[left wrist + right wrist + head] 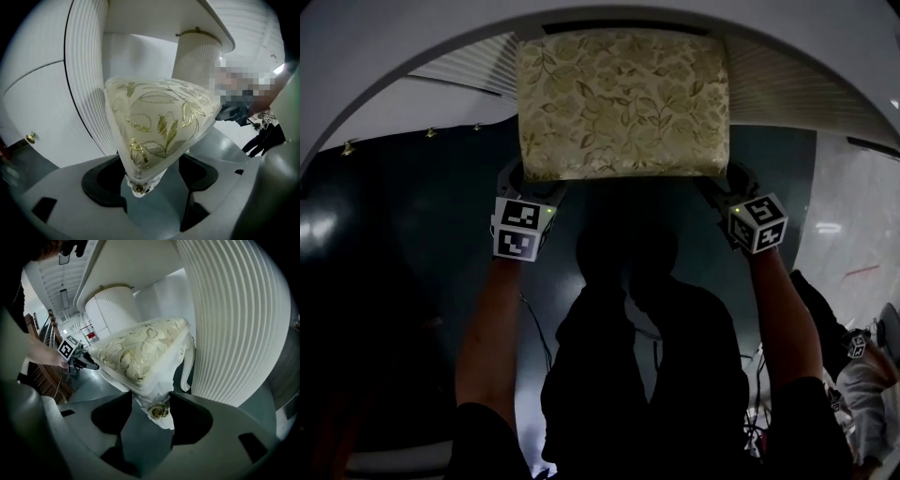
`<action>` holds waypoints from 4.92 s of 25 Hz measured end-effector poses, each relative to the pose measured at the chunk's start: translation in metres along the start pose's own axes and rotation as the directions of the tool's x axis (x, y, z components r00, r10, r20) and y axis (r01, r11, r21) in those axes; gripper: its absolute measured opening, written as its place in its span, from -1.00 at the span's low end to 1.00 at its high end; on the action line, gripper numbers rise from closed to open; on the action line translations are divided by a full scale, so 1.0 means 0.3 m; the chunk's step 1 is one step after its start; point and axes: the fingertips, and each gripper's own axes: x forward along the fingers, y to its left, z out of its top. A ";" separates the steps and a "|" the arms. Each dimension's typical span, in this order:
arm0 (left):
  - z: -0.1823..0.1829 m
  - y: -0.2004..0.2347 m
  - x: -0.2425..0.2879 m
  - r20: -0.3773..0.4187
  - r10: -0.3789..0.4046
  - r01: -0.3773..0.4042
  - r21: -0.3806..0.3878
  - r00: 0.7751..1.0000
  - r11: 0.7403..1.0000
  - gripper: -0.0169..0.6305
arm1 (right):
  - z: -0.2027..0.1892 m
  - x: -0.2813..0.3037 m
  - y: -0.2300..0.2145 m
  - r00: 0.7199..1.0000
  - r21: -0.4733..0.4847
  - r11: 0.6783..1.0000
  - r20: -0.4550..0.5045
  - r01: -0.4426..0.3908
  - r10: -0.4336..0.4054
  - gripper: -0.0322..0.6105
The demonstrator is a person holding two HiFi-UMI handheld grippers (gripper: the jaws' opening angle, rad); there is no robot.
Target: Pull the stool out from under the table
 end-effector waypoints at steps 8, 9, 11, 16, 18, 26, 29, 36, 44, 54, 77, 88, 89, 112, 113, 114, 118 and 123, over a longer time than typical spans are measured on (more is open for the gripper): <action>-0.002 0.005 0.003 -0.133 0.001 -0.004 -0.020 0.991 1.000 0.16 | -0.019 0.017 -0.001 0.990 0.078 0.994 -0.115 -0.077 0.086 -0.22; -0.002 0.005 0.003 -0.144 0.003 -0.006 -0.022 0.990 1.000 0.16 | -0.021 0.019 -0.001 0.987 0.094 0.991 -0.123 -0.090 0.101 -0.22; 0.000 0.008 0.000 -0.163 0.020 -0.022 -0.014 0.986 1.000 0.16 | -0.017 0.021 -0.005 0.981 0.105 0.988 -0.147 -0.112 0.127 -0.21; -0.033 -0.024 -0.069 -0.197 0.033 -0.047 -0.064 0.980 0.997 0.16 | -0.010 -0.024 0.002 0.965 0.192 0.971 -0.190 -0.144 0.181 -0.15; -0.051 -0.037 -0.113 -0.218 0.008 -0.031 -0.102 0.976 0.994 0.16 | 0.002 -0.067 -0.001 0.963 0.251 0.956 -0.181 -0.151 0.200 -0.13; 0.116 -0.034 -0.232 -0.027 -0.158 0.132 -0.418 0.987 0.899 0.18 | 0.149 -0.189 -0.014 0.968 0.380 0.900 -0.036 -0.216 0.248 -0.04; 0.180 0.014 -0.206 -0.018 -0.202 0.164 -0.516 0.979 0.841 0.20 | 0.203 -0.161 0.002 0.957 0.470 0.847 -0.021 -0.246 0.290 0.04; 0.187 0.032 -0.126 0.027 -0.316 0.275 -0.567 0.948 0.776 0.28 | 0.210 -0.064 0.017 0.961 0.532 0.815 -0.009 -0.228 0.275 0.07; 0.217 0.052 -0.105 0.059 -0.311 0.267 -0.678 0.948 0.685 0.30 | 0.227 -0.056 0.016 0.946 0.541 0.809 -0.073 -0.229 0.316 0.07; 0.203 0.060 -0.092 -0.041 -0.361 0.240 -0.676 0.932 0.696 0.30 | 0.218 -0.056 0.037 0.950 0.567 0.808 -0.133 -0.161 0.282 0.07; 0.187 0.057 -0.134 -0.070 -0.291 0.167 -0.684 0.954 0.710 0.30 | 0.192 -0.068 0.057 0.880 0.588 0.782 -0.240 -0.205 0.411 0.07; 0.197 0.054 -0.124 -0.063 -0.275 0.149 -0.713 0.960 0.685 0.28 | 0.201 -0.054 0.019 0.900 0.602 0.783 -0.238 -0.159 0.365 0.07; 0.194 0.048 -0.125 -0.068 -0.284 0.151 -0.717 0.956 0.681 0.28 | 0.203 -0.054 0.014 0.899 0.599 0.786 -0.244 -0.154 0.363 0.07; 0.197 0.095 -0.148 -0.044 -0.320 0.182 -0.746 0.947 0.641 0.21 | 0.200 -0.064 0.029 0.905 0.612 0.785 -0.270 -0.101 0.328 0.07; 0.197 0.088 -0.153 -0.054 -0.326 0.180 -0.744 0.944 0.643 0.21 | 0.198 -0.067 0.030 0.905 0.618 0.782 -0.278 -0.088 0.321 0.07; 0.199 0.077 -0.155 -0.069 -0.333 0.178 -0.736 0.940 0.653 0.20 | 0.197 -0.069 0.031 0.904 0.619 0.782 -0.289 -0.074 0.314 0.07; 0.204 0.060 -0.153 -0.151 -0.313 0.138 -0.665 0.938 0.734 0.20 | 0.212 -0.066 0.020 0.900 0.594 0.803 -0.327 -0.042 0.289 0.07; 0.218 0.065 -0.159 -0.116 -0.198 0.073 -0.662 0.973 0.746 0.18 | 0.222 -0.067 0.007 0.928 0.577 0.814 -0.263 -0.069 0.265 0.07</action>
